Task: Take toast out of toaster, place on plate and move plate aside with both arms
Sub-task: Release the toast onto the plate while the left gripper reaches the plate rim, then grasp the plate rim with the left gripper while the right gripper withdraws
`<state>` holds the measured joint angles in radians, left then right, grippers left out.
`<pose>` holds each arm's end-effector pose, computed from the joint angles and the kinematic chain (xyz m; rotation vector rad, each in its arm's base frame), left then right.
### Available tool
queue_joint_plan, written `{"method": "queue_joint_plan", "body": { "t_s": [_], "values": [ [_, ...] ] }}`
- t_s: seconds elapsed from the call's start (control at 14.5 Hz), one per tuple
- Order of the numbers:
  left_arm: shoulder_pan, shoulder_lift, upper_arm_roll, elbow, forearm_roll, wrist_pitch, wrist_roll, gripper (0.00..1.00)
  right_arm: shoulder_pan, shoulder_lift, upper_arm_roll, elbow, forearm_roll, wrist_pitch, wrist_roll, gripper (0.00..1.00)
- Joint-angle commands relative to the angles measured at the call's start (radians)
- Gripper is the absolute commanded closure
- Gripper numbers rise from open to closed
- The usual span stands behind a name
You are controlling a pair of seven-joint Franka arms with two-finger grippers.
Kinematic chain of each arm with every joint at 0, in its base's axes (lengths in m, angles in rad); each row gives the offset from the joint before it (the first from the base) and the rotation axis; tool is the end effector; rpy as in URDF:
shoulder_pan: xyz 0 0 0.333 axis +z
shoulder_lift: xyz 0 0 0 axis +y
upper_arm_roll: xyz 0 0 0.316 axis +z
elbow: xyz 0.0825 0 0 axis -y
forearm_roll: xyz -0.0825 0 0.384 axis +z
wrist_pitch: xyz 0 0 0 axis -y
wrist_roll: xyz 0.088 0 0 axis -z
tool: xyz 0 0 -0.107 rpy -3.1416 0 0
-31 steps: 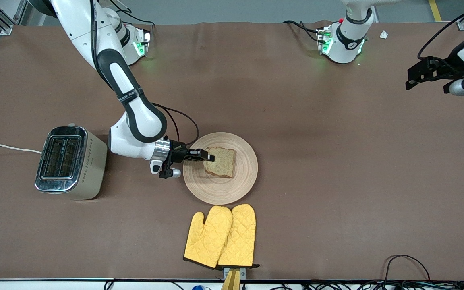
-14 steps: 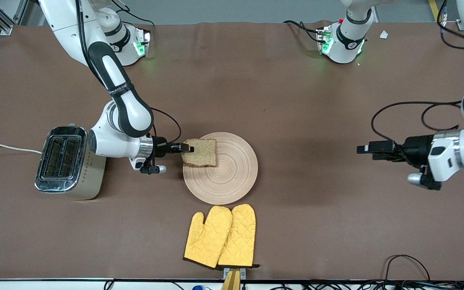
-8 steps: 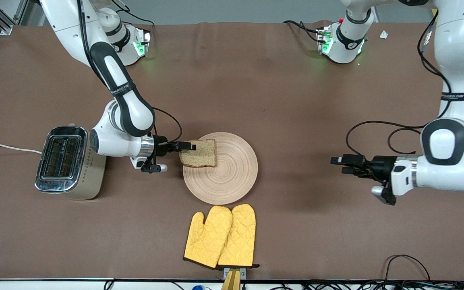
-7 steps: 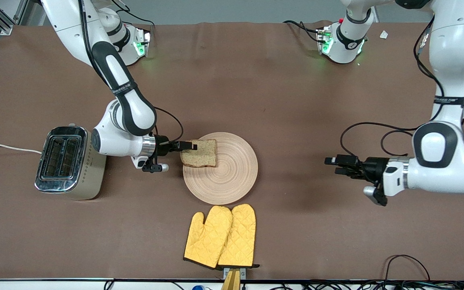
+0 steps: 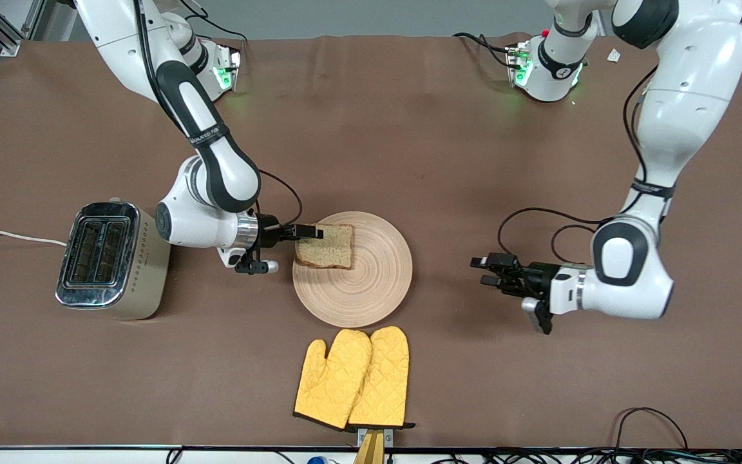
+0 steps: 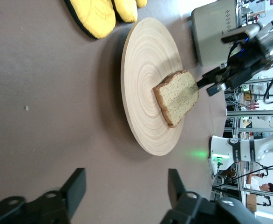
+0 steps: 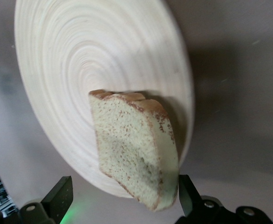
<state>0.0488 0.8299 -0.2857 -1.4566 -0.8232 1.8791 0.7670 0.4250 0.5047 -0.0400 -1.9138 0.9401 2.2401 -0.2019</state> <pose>0.6704 -0.1828 0.2095 2.0630 -0.5444 -0.1240 0.5631 0.2547 0.2232 -2.4900 0.1023 0.2797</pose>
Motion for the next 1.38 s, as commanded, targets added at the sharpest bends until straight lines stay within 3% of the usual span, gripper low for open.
{"method": "queue_joint_plan", "body": {
  "t_s": [0.0,0.34,0.55,0.69,0.9,1.31],
  "values": [
    [-0.033,0.026,-0.006,0.013,-0.020,0.040,0.026,0.33,-0.022,-0.057,-0.035,-0.010,-0.121,-0.048,0.029,0.00],
    [-0.128,0.070,-0.004,0.013,-0.128,0.161,0.026,0.35,-0.022,-0.190,-0.156,0.008,-0.438,-0.186,0.050,0.00],
    [-0.147,0.092,-0.004,0.012,-0.180,0.202,0.028,0.40,-0.022,-0.222,-0.239,0.096,-0.550,-0.321,0.065,0.00],
    [-0.147,0.103,-0.004,0.006,-0.197,0.202,0.028,0.41,-0.022,-0.270,-0.285,0.108,-0.598,-0.335,0.070,0.00],
    [-0.150,0.124,-0.004,0.004,-0.278,0.204,0.028,0.46,-0.025,-0.339,-0.304,0.128,-0.743,-0.350,0.085,0.00],
    [-0.178,0.153,-0.004,0.002,-0.345,0.232,0.026,0.52,-0.046,-0.419,-0.301,0.248,-0.849,-0.566,0.191,0.00]
  ]
}}
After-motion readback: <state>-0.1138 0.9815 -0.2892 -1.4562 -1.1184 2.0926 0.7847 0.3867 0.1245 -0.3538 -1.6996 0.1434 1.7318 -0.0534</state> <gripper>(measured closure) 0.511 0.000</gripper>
